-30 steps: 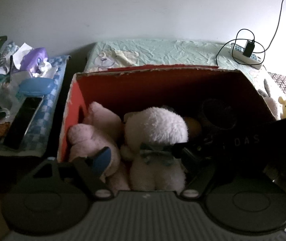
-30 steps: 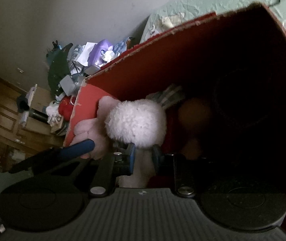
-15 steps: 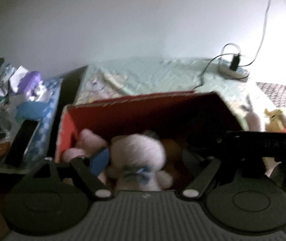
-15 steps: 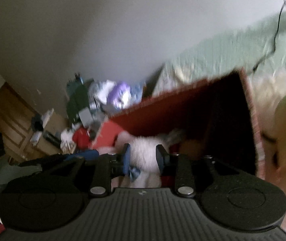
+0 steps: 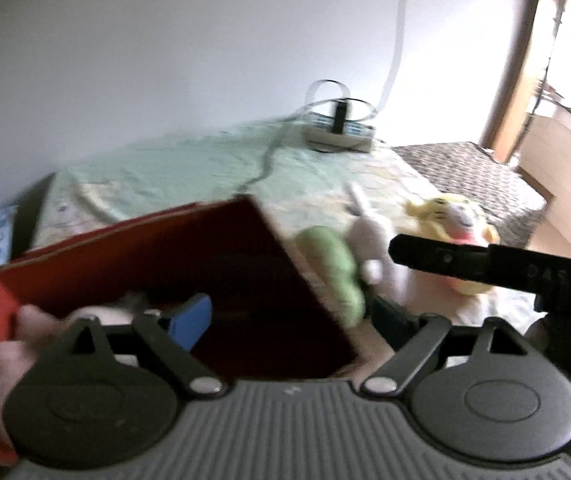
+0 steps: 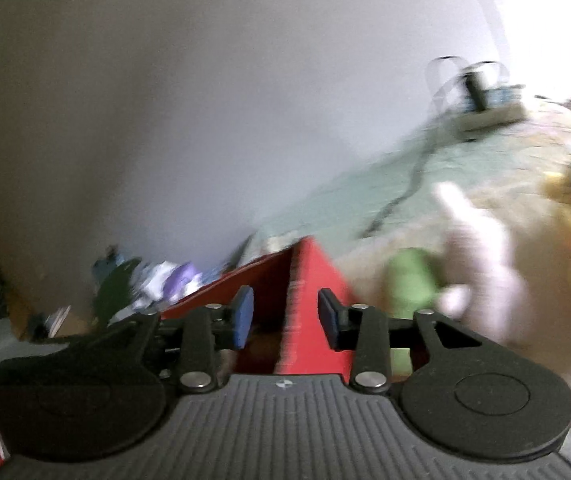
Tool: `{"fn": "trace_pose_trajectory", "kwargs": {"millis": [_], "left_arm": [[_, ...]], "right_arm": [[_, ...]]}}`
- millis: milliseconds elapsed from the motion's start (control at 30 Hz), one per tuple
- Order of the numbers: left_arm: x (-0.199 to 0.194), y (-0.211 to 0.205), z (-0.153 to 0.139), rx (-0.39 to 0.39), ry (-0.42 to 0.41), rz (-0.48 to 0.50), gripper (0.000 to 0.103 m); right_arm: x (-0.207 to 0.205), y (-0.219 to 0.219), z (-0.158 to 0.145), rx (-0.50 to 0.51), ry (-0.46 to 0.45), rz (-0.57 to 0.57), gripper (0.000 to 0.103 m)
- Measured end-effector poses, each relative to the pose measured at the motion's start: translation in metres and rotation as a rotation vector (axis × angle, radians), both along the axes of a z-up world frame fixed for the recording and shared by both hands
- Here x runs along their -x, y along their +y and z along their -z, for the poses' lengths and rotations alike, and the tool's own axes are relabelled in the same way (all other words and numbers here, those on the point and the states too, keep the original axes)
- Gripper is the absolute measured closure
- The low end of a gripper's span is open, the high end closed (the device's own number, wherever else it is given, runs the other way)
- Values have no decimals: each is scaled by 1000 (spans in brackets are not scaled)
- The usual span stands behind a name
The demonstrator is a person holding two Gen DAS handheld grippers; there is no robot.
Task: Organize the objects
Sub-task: 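Move the right gripper to the yellow tiger plush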
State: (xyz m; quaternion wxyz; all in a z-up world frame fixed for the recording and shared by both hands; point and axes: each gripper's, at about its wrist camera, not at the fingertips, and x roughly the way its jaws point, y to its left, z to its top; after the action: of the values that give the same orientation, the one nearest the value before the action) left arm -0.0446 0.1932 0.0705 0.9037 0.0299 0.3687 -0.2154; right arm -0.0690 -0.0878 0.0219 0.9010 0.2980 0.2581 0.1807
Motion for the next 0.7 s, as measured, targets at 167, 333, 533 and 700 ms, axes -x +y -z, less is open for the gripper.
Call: {"fn": "trace_pose_trajectory", "kwargs": {"millis": [167, 333, 533, 700], "left_arm": [[-3, -51, -2, 43, 24, 109, 10], [-15, -103, 6, 85, 89, 180, 9], [-44, -146, 16, 122, 170, 197, 9], [-73, -179, 31, 164, 253, 183, 9]], "right_arm": [[20, -55, 13, -40, 64, 145, 62], [35, -103, 17, -30, 98, 265, 60], [42, -161, 25, -26, 161, 364, 59], [31, -206, 41, -45, 238, 409, 58]]}}
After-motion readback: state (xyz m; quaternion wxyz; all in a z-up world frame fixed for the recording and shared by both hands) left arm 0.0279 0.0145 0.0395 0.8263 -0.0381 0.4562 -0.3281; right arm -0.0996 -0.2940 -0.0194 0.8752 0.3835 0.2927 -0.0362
